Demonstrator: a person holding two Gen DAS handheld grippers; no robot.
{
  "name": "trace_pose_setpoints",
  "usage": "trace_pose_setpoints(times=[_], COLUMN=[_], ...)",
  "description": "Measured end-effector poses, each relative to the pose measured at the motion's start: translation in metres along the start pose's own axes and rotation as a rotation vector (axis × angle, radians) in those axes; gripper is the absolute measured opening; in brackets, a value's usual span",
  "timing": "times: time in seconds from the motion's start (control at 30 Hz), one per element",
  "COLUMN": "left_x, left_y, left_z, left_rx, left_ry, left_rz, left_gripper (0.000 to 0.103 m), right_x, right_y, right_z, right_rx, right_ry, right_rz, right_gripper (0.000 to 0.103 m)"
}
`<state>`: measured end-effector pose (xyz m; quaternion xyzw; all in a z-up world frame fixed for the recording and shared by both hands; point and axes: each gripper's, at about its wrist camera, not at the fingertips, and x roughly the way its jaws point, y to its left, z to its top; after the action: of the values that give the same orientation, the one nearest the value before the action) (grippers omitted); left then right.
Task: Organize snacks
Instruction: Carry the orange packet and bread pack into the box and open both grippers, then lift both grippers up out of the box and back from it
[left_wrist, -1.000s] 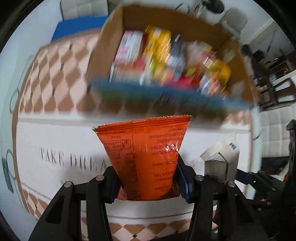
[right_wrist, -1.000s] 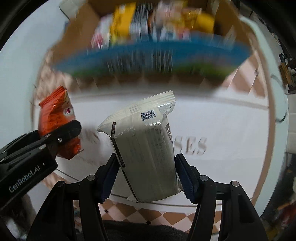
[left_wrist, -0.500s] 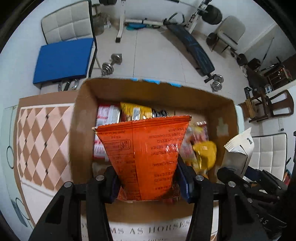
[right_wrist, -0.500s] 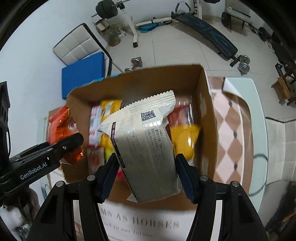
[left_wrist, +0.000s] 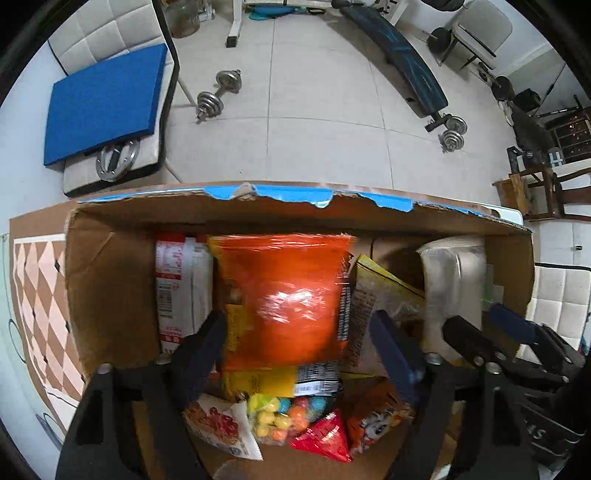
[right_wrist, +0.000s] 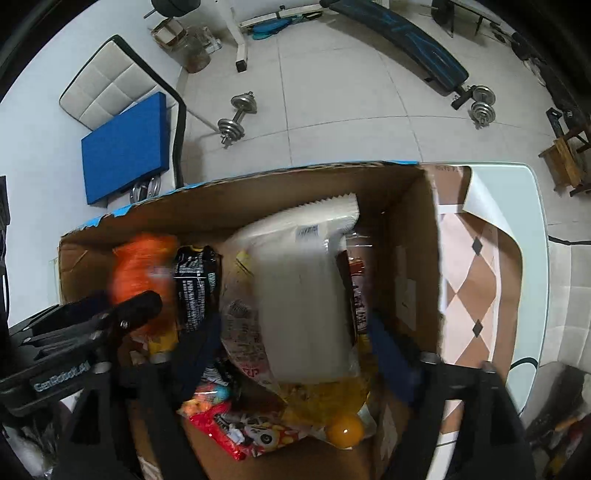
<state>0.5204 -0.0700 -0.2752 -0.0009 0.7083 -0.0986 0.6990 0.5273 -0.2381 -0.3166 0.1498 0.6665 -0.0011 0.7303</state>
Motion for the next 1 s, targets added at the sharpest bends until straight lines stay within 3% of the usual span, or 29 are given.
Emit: trace_pose_setpoints(times=[0.2, 0.43, 0.53, 1.0], left_x=[-0.001, -0.017, -0.027, -0.077], left_y=[0.005, 0.013, 0.016, 0.025], left_z=[-0.005, -0.028, -0.043, -0.124], left_rx=[-0.009, -0.018, -0.011, -0.040], left_ry=[-0.015, -0.066, -0.099, -0.215], left_rz=[-0.023, -0.005, 0.023, 0.039], left_gripper=[0.088, 0.088, 0.088, 0.088], right_x=[-0.004, -0.019, -0.025, -0.064], right_y=[-0.009, 0.003, 0.007, 0.009], right_z=[-0.008, -0.034, -0.047, -0.107], right_rx=[-0.002, -0.068, -0.094, -0.099], right_ry=[-0.009, -0.037, -0.059, -0.124], right_rz=[-0.001, -0.091, -0.132, -0.139], right_gripper=[0.088, 0.091, 0.094, 0.094])
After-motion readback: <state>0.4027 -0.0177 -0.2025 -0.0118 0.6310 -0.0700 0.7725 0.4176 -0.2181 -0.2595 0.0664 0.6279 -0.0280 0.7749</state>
